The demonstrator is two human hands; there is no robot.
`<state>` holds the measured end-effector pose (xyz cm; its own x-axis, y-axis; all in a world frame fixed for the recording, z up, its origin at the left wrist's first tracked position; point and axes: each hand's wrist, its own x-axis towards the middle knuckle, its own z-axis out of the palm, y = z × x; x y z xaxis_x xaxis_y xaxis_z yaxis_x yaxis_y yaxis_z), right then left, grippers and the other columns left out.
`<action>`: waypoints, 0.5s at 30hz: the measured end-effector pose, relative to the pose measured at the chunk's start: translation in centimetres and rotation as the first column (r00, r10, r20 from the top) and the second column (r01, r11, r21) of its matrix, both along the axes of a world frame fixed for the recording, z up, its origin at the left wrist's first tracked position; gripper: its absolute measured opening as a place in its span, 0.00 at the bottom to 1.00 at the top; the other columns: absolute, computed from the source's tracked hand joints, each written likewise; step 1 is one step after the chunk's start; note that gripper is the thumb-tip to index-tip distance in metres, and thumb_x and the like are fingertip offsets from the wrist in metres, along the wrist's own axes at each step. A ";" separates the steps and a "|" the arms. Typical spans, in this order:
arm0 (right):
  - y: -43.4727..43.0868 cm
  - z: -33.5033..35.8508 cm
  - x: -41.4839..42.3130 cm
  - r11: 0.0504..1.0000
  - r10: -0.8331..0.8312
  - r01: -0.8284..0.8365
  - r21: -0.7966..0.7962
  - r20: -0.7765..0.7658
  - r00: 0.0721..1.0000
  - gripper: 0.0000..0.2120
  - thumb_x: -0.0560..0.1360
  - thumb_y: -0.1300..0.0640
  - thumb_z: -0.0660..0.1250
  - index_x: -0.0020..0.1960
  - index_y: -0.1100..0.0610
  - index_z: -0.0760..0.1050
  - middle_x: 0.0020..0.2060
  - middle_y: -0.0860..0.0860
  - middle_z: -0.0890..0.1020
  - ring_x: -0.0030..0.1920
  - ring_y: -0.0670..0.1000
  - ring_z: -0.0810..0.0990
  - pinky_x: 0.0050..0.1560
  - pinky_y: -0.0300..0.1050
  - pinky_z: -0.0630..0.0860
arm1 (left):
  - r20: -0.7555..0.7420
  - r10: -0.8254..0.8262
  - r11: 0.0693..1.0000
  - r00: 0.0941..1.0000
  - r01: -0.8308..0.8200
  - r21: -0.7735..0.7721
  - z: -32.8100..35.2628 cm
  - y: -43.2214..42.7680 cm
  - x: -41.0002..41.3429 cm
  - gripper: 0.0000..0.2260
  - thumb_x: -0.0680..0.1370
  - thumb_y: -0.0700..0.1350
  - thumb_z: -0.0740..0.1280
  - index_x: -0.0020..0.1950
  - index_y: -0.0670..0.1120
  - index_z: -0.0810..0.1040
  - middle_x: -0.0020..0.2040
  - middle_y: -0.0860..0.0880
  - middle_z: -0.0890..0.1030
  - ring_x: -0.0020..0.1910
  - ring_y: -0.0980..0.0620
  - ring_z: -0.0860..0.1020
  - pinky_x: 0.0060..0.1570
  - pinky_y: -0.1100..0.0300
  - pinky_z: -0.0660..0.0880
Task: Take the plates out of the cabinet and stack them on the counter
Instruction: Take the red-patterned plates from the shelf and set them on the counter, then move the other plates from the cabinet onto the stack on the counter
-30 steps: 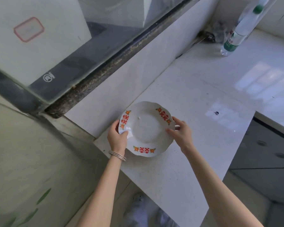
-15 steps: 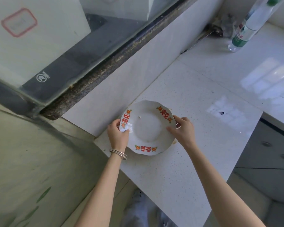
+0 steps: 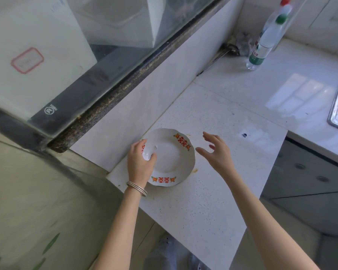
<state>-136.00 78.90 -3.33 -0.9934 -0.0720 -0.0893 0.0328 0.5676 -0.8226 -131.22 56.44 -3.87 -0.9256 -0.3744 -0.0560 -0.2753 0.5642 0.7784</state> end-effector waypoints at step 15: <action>11.7 6.4 11.3 0.924 -0.177 0.237 0.300 -0.213 0.961 0.27 0.75 0.45 0.64 0.71 0.53 0.64 0.70 0.48 0.68 0.69 0.49 0.66 0.69 0.48 0.61 | -0.163 -0.661 0.723 0.733 0.562 -0.402 5.7 12.3 1.1 0.26 0.74 0.57 0.58 0.65 0.42 0.75 0.62 0.46 0.78 0.62 0.45 0.75 0.63 0.50 0.71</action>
<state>-124.73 90.55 3.03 -0.9845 0.1397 0.1064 0.0481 0.7973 -0.6017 -130.14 68.76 1.80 -0.9103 0.3295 0.2506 0.4137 0.7478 0.5193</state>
